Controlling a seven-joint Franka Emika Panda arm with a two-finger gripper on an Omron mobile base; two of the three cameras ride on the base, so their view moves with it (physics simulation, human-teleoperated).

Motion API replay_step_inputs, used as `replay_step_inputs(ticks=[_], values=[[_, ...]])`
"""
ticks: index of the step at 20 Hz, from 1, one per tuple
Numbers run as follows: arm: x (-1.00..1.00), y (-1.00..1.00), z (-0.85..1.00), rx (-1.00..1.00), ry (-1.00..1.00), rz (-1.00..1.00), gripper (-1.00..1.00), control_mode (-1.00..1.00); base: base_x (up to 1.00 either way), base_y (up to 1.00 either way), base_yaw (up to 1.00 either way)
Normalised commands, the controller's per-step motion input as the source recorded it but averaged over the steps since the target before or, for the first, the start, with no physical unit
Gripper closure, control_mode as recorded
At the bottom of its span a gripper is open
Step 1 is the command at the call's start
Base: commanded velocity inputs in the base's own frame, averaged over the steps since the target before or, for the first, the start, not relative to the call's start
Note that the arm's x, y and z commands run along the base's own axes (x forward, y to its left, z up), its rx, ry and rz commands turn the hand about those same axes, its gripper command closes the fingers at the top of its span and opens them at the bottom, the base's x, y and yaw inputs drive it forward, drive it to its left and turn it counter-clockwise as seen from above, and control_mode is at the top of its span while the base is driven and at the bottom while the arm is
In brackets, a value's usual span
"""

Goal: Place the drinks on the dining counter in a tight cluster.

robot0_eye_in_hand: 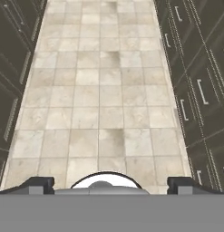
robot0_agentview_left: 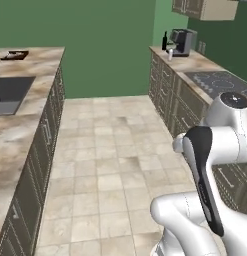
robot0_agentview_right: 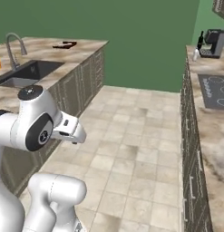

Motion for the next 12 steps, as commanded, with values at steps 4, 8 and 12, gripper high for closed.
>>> replay_step_inputs(ticks=[4, 8, 12], values=[[0.0, 0.0, 0.0, 0.0, 0.0, 0.0, -1.0, 1.0, 1.0, -0.09, 0.01], [0.0, 0.0, 0.0, 0.0, 0.0, 0.0, -1.0, 1.0, 1.0, -0.06, 0.02], [0.0, 0.0, 0.0, 0.0, 0.0, 0.0, -1.0, 1.0, 1.0, -0.24, 0.04]])
